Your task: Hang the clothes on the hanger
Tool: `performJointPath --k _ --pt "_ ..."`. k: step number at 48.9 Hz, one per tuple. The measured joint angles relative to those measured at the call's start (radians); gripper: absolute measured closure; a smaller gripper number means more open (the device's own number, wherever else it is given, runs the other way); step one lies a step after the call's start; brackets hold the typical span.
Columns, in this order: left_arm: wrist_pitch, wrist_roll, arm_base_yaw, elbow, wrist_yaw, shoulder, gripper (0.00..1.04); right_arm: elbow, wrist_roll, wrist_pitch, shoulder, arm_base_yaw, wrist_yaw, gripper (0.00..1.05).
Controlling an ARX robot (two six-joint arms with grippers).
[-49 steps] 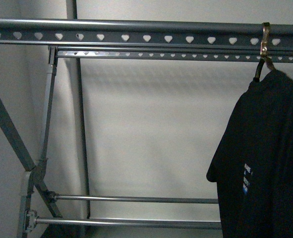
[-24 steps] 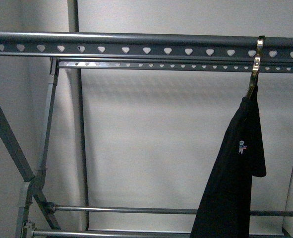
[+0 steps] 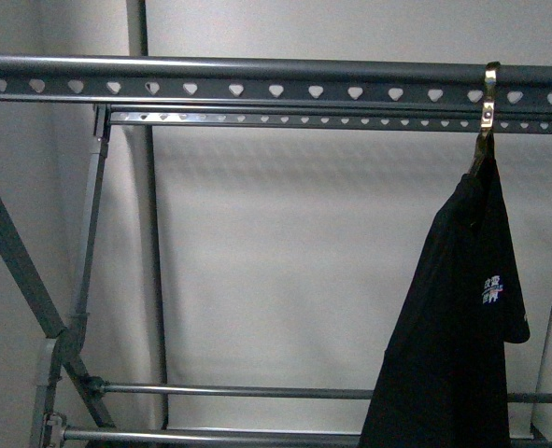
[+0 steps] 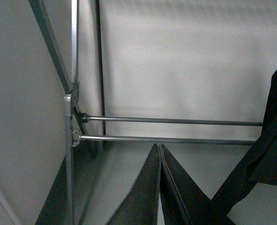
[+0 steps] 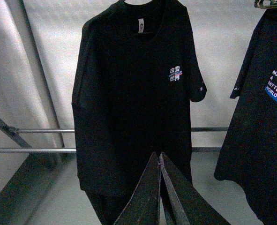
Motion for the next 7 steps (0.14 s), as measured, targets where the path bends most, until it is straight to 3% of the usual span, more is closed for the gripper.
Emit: performJointPath --k 7 --pt "0.0 0.0 0.0 0.0 0.0 0.0 0.67 0.0 0.0 0.0 0.0 0.0 0.0 0.69"
